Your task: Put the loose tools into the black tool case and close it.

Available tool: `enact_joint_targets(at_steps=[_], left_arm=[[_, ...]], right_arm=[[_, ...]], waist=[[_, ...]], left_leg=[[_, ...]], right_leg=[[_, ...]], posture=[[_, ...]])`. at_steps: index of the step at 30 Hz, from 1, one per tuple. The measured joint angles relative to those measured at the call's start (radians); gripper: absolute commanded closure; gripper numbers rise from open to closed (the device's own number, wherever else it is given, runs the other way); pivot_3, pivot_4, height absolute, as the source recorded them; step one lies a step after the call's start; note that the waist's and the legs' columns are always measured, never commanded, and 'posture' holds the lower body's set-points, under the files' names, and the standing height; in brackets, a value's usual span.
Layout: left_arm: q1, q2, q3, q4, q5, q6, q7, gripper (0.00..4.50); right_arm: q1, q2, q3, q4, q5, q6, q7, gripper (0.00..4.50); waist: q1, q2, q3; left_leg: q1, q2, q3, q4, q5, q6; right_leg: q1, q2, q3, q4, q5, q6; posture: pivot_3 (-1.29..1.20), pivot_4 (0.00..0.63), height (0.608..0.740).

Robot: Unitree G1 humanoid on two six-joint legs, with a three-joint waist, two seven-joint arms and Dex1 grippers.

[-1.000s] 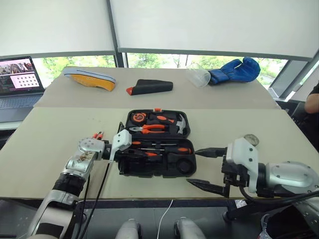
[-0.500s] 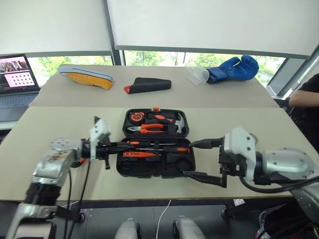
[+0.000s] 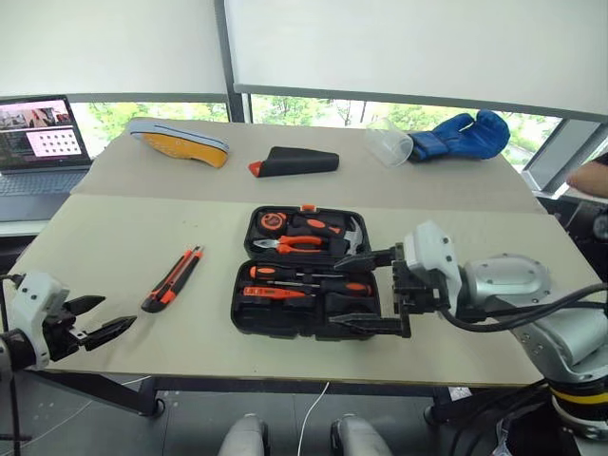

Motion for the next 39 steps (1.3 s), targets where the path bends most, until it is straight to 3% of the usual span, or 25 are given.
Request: enact_joint_targets(at_steps=[4,8,12,15,21,24,26,30,34,39], left_arm=[[-0.142,0.034,-0.135,0.009,0.033,0.027,0.029,0.07],[-0.333,0.039,-0.301,0.114,0.113,0.055,0.08,0.07],[-0.427,0.028,-0.424,0.217,0.168,0.068,0.087,0.07],[-0.488,0.017,-0.469,0.277,0.197,0.064,0.085,0.76],[-0.503,0.017,-0.468,0.367,0.204,-0.019,0.059,2.74],[-0.477,0.016,-0.435,0.362,0.154,-0.053,-0.018,2.79],[-0.47,0.003,-0.403,0.266,0.037,-0.036,-0.133,2.79],[-0.563,0.027,-0.41,0.136,-0.043,-0.009,-0.243,2.79],[-0.673,0.055,-0.595,-0.004,-0.007,-0.043,-0.407,2.79],[-0.712,-0.068,-0.831,0.01,0.107,-0.134,-0.482,2.79]], right_arm=[[0.0,0.005,0.004,-0.003,-0.008,0.0,0.002,0.0],[0.002,0.005,0.004,-0.016,-0.011,0.0,-0.004,0.0],[0.009,0.002,0.003,-0.04,-0.018,0.0,-0.027,0.0],[0.021,0.0,0.001,-0.062,-0.018,0.002,-0.044,0.0],[0.066,-0.018,-0.018,-0.088,-0.029,0.002,-0.074,0.0],[0.094,-0.029,-0.037,-0.094,-0.039,0.001,-0.078,0.0],[0.123,-0.041,-0.045,-0.098,-0.051,0.0,-0.079,0.0],[0.173,-0.057,-0.075,-0.116,-0.048,-0.003,-0.075,0.0],[0.306,-0.104,-0.138,-0.165,-0.055,-0.016,-0.063,0.0],[0.379,-0.127,-0.164,-0.206,-0.065,-0.035,-0.058,0.0]], waist=[[-0.001,0.0,0.0],[-0.004,0.0,0.0],[-0.021,-0.001,0.0],[-0.017,-0.001,0.0],[-0.02,0.0,0.0],[-0.02,0.0,0.0],[-0.014,-0.003,0.002],[-0.002,-0.004,0.001],[0.004,-0.003,0.001],[-0.005,-0.003,0.001]], left_leg=[[-0.001,0.001,0.002,0.0,0.0,0.0],[-0.001,-0.001,0.002,0.0,0.0,0.0],[-0.002,0.0,0.003,0.0,0.0,0.0],[-0.001,0.0,0.002,0.0,0.0,0.0],[0.002,0.001,0.003,0.0,0.0,0.0],[0.001,0.001,0.003,0.0,0.0,0.0],[-0.004,0.001,0.003,0.0,0.0,0.0],[-0.009,-0.001,0.002,0.002,0.0,0.0],[-0.009,-0.004,0.003,0.001,0.0,0.0],[-0.008,-0.003,0.002,0.002,0.0,0.0]], right_leg=[[-0.001,0.002,0.0,0.001,0.001,-0.001],[-0.001,0.005,0.0,0.001,0.004,0.005],[-0.002,0.006,0.0,0.001,0.004,0.004],[-0.001,0.007,0.0,0.002,0.004,0.005],[0.001,0.006,0.001,0.003,0.002,0.009],[0.0,0.006,0.001,0.002,0.003,0.007],[-0.003,0.006,0.0,0.002,0.005,0.003],[-0.007,0.006,0.001,0.001,0.005,0.006],[-0.006,0.004,0.002,0.001,0.004,0.008],[-0.005,0.007,0.003,0.002,0.002,0.013]], posture=[[0.0,0.15,0.734],[0.0,0.15,0.734],[0.0,0.15,0.734],[0.0,0.15,0.734],[0.0,0.15,0.734],[0.0,0.15,0.734],[0.0,0.15,0.734],[0.0,0.15,0.734],[0.0,0.15,0.734],[0.0,0.15,0.734]])
